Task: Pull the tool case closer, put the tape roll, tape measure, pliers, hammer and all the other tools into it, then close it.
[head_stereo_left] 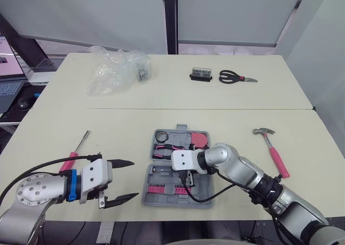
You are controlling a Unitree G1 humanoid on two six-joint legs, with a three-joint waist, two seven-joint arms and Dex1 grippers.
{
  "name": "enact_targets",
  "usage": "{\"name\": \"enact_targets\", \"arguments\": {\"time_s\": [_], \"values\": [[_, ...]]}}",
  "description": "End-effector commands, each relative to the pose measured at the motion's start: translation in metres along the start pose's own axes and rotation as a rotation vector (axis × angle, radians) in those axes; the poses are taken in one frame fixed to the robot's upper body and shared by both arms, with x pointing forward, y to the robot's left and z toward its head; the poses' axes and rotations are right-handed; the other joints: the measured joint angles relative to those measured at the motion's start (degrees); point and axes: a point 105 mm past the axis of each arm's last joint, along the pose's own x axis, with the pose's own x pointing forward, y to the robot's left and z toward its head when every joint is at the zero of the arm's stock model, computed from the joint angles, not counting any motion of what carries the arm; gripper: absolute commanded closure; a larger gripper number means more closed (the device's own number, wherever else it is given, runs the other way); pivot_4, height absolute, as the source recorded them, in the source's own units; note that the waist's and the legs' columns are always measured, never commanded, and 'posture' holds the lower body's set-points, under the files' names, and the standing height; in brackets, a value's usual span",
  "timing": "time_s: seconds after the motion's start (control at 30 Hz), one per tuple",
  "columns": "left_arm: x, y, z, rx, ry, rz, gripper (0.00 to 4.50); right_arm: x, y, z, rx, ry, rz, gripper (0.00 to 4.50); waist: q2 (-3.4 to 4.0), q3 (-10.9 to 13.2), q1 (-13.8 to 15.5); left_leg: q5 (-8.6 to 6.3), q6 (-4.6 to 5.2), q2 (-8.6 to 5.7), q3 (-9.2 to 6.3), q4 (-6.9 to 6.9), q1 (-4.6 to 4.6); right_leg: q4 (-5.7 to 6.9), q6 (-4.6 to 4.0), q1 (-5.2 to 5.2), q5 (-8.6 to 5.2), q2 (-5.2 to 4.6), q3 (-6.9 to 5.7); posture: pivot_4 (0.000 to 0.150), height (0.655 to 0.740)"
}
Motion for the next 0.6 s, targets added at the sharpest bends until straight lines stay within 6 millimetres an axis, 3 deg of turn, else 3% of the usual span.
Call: {"name": "enact_targets", "arguments": {"time_s": [0.03,0.17,0.27,0.43,0.53,0.6], "values": [[-0.01,0.01,0.001,-0.035,-0.035,0.084,0.0,-0.02,-0.023,0.025,-0.031,-0.15,-0.113,4.49,0.01,0.02,0.0,0.0,0.0,0.0,0.01,0.0,-0.03,0.0,0.0,-0.02,0.0,0.0,0.01,0.15,0.74],[-0.033,0.024,-0.008,-0.074,-0.026,0.214,0.0,-0.062,-0.042,0.029,0.028,-0.25,-0.248,4.49,0.0,0.02,0.16,0.0,0.0,0.0,-0.02,-0.01,-0.06,0.0,0.0,-0.03,0.0,-0.01,-0.02,0.15,0.74],[-0.068,0.044,-0.023,-0.133,-0.028,0.454,0.0,-0.115,-0.054,0.016,0.118,-0.289,-0.418,4.49,0.0,0.02,0.54,0.0,0.0,-0.03,-0.02,-0.03,-0.06,-0.03,0.0,-0.01,0.0,-0.08,-0.03,0.15,0.74],[-0.121,0.052,-0.06,-0.271,0.006,0.743,0.0,-0.19,-0.056,-0.038,0.231,-0.131,-0.688,4.49,-0.05,0.0,0.5,0.0,0.0,-0.08,0.0,-0.06,-0.03,-0.06,0.0,0.03,0.0,-0.15,-0.05,0.15,0.74],[-0.142,0.049,-0.08,-0.35,0.038,0.828,0.0,-0.228,-0.043,-0.081,0.342,-0.021,-0.793,4.49,-0.06,0.0,0.48,0.0,0.0,-0.07,0.03,-0.07,-0.01,-0.07,0.0,0.03,0.0,-0.14,-0.03,0.15,0.74],[-0.153,0.044,-0.093,-0.408,0.059,0.852,0.0,-0.253,-0.028,-0.105,0.41,0.037,-0.829,4.1,-0.07,0.0,0.48,0.0,0.0,-0.08,0.07,-0.09,0.01,-0.06,0.0,0.04,0.0,-0.15,0.0,0.15,0.74]]}}
